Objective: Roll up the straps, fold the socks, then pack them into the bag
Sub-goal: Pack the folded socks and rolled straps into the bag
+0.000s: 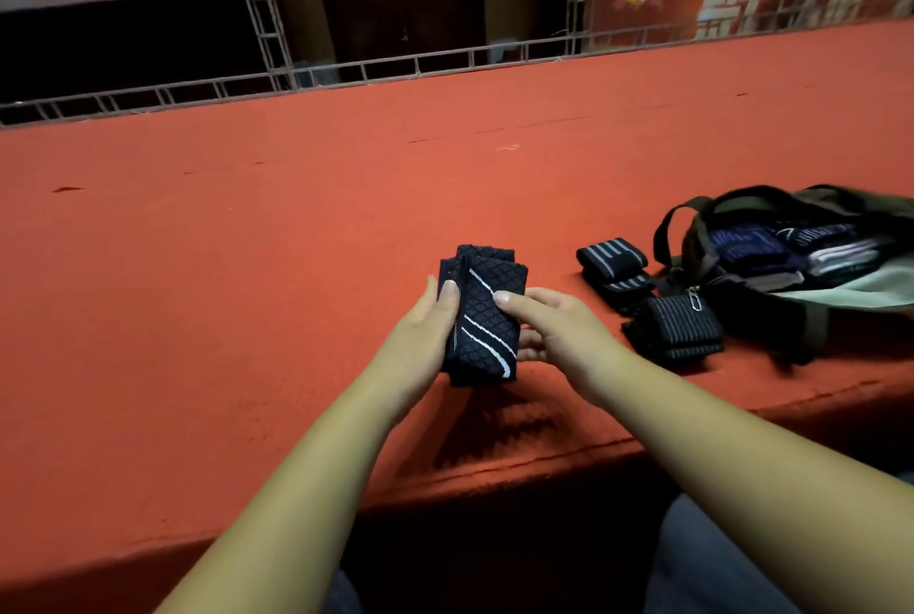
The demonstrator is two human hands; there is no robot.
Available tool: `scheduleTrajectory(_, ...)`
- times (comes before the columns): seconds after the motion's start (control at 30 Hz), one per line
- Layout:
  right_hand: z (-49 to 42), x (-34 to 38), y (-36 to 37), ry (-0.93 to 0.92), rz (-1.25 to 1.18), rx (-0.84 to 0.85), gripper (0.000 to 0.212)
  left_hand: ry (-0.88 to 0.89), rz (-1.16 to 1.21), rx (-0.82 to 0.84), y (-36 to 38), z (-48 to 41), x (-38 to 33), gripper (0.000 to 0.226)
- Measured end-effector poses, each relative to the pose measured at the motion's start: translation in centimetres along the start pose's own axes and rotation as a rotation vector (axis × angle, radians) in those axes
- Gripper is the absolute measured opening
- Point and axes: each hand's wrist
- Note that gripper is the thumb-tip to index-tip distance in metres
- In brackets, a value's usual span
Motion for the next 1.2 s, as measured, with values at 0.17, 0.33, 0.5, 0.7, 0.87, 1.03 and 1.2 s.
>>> scheduleTrajectory(0.17, 1.8, 0.9, -2.8, 0.006, -0.023, -0.029, 0.036, 0.040, -0.089, 0.086, 3.3, -1.9, 0.5, 0.094)
scheduleTrajectory(0.33, 3.3, 2.5, -6.1, 0.002, 0.001, -0.094, 0.033, 0.016, 0.072, 0.191, 6.6, -1.7, -1.5, 0.095)
scheduleTrajectory(0.5, 4.5, 4.9, -9.9, -0.052, 0.031, -0.188, 0.029, 0.007, 0.241, 0.295, 9.9, -1.5, -4.5, 0.045)
scheduleTrajectory(0.7, 6.5, 6.4, -15.3, -0.011, -0.046, -0.164, 0.035, -0.006, 0.320, 0.316, 15.1, -3.0, -7.2, 0.034)
scheduleTrajectory(0.87, 7.3, 7.5, -21.9, 0.042, -0.050, -0.199, 0.044, 0.019, 0.285, 0.368, 21.4, -3.9, -8.8, 0.030)
scheduleTrajectory(1.03, 8.0, 9.1, -28.5, 0.030, -0.067, -0.277, 0.062, 0.071, 0.195, 0.429, 28.0, -5.8, -10.6, 0.040)
scheduleTrajectory(1.2, 8.6, 11.0, -35.5, -0.038, -0.111, -0.371, 0.046, 0.148, 0.023, 0.505, 33.3, -10.0, -13.1, 0.062)
Point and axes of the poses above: each hand's wrist, its own z-axis away from the middle knuckle, its own y-axis out of the palm, x = y × z, and after that the axes turned 1 degree about y, right-handed
